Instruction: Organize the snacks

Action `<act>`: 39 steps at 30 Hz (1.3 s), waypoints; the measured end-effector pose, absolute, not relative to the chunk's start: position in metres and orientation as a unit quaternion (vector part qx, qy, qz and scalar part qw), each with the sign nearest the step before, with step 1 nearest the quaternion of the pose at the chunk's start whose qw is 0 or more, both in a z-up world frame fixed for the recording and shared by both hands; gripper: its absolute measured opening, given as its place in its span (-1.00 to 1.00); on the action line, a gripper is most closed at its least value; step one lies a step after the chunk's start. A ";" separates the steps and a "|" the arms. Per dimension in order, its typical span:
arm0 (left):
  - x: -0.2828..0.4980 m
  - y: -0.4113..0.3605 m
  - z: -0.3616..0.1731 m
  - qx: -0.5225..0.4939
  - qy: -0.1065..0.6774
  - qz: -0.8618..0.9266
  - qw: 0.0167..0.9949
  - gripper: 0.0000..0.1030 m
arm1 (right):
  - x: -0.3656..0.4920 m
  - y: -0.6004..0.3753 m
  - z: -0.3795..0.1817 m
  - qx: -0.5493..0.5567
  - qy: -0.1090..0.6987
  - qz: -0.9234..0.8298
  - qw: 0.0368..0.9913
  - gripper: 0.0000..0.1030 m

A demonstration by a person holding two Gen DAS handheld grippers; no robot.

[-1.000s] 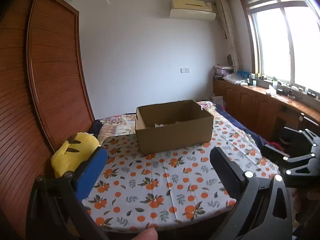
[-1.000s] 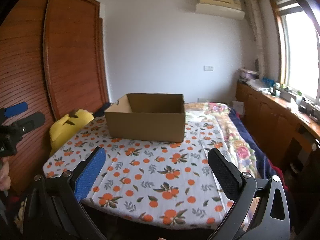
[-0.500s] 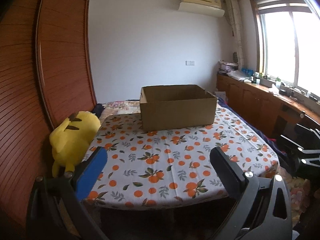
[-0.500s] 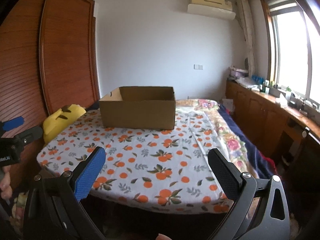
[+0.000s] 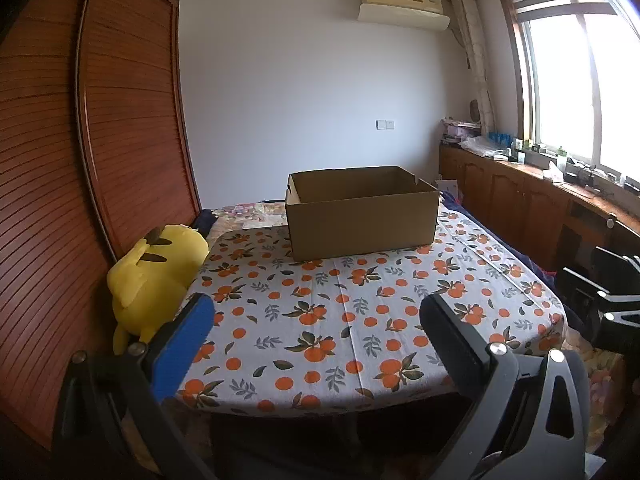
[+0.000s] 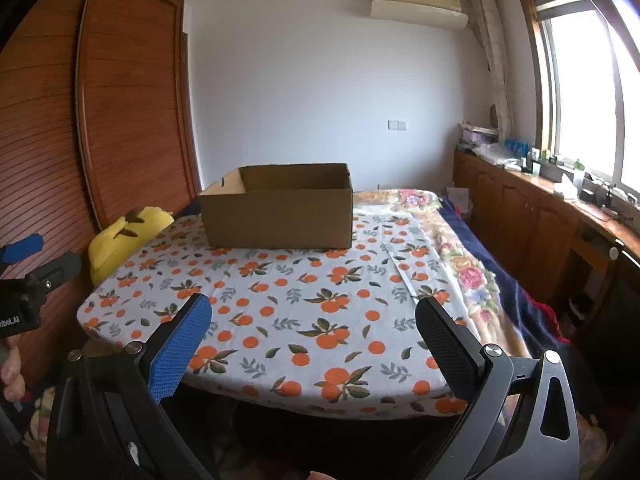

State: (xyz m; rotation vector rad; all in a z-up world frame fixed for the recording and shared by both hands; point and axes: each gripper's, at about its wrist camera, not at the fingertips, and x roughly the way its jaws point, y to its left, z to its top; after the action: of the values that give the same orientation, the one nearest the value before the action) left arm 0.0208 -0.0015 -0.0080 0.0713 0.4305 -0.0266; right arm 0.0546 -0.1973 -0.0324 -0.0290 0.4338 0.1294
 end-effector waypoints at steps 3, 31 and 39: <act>0.020 -0.002 -0.008 0.035 0.214 -0.013 0.976 1.00 | 0.055 -0.198 -0.032 -0.014 0.215 0.064 0.974 1.00; 0.017 -0.005 -0.006 0.038 0.210 -0.011 0.977 1.00 | 0.057 -0.202 -0.031 -0.009 0.220 0.059 0.974 1.00; 0.017 -0.004 -0.005 0.039 0.209 -0.012 0.977 1.00 | 0.057 -0.202 -0.032 -0.009 0.220 0.059 0.974 1.00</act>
State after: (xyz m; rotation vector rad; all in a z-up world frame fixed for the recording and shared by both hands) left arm 0.0172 -0.0039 -0.0053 0.0784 0.4212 -0.0233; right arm 0.0571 -0.2018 -0.0315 -0.0177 0.4439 0.1181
